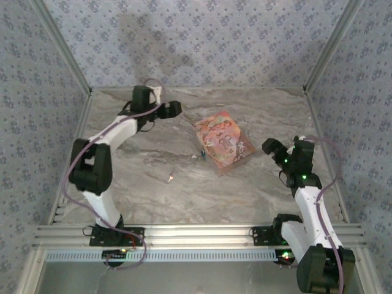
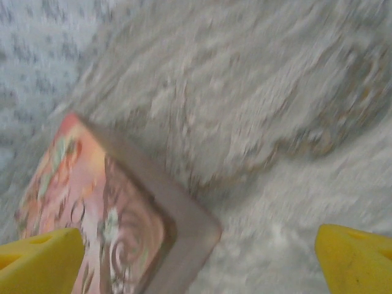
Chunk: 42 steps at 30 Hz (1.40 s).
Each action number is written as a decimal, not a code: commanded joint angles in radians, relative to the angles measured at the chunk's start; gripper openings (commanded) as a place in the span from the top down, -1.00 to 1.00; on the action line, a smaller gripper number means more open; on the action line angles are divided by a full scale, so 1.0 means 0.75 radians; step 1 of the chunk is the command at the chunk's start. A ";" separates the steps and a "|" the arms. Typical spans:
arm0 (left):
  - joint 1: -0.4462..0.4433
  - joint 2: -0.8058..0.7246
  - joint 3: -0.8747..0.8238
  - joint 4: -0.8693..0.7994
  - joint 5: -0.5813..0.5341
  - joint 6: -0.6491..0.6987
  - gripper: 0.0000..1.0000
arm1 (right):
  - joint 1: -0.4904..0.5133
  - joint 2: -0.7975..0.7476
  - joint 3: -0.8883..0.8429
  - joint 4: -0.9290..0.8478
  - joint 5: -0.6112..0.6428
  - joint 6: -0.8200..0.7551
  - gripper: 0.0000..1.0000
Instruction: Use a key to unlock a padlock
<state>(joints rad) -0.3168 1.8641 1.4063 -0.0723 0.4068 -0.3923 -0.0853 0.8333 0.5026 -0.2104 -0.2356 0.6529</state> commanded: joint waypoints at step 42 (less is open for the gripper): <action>-0.289 -0.264 -0.554 0.247 0.028 -0.192 -0.56 | 0.462 0.902 0.472 0.234 -0.273 0.094 -0.54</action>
<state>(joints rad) -0.5140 1.7271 1.0302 0.0338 0.4057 -0.5110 0.2081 1.4525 0.7822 -0.0708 -0.3702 0.7406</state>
